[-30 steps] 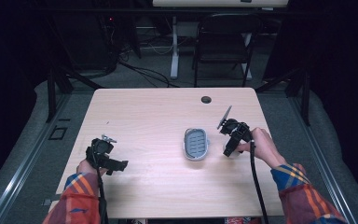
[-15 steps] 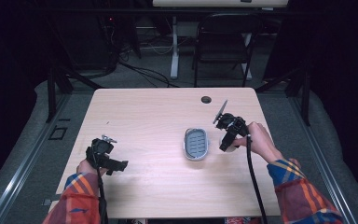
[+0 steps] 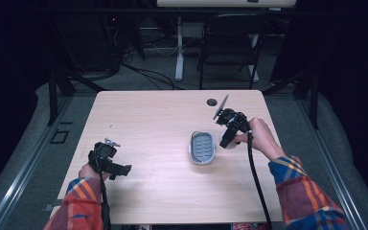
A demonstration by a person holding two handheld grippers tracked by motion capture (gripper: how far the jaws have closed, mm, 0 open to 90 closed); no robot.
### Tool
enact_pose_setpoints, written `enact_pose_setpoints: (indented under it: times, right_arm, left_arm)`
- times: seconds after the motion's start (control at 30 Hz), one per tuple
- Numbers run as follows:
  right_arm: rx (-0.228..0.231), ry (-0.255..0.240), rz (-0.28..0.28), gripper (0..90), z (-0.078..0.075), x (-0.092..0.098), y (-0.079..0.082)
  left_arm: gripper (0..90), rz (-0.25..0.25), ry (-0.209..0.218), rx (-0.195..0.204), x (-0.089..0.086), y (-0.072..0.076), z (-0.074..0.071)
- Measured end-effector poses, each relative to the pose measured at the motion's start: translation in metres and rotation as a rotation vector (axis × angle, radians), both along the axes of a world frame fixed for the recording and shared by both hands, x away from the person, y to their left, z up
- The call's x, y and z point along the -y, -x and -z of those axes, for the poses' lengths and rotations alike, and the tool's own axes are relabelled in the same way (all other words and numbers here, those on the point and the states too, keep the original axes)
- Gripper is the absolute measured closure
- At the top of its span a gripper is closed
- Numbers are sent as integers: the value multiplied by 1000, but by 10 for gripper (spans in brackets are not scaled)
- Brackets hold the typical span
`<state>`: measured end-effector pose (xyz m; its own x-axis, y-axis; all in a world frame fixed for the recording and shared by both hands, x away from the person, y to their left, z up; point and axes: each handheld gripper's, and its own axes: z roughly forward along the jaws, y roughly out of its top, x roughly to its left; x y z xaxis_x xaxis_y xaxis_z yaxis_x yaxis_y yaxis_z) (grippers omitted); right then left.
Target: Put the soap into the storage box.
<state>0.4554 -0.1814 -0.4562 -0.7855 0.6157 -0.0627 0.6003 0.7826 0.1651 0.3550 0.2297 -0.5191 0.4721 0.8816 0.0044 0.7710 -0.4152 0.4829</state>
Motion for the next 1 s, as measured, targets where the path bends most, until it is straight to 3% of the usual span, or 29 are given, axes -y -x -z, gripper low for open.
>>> enact_pose_setpoints:
  times: [0.13,0.23,0.27,0.73,1.0]
  right_arm:
    - [10,0,-10,227,-4,-5,-3]
    - [14,-26,-7,227,-5,-9,-4]
    - [15,-10,-13,227,-6,-10,-5]
    - [18,-45,-38,227,0,-33,-10]
    - [13,-36,-68,227,4,-47,-12]
  left_arm:
    - [7,0,0,0,0,0,0]
    - [7,0,0,-1,0,0,0]
    - [7,0,0,-1,0,0,0]
    - [7,0,0,-1,0,0,0]
    - [7,1,1,-1,0,0,0]
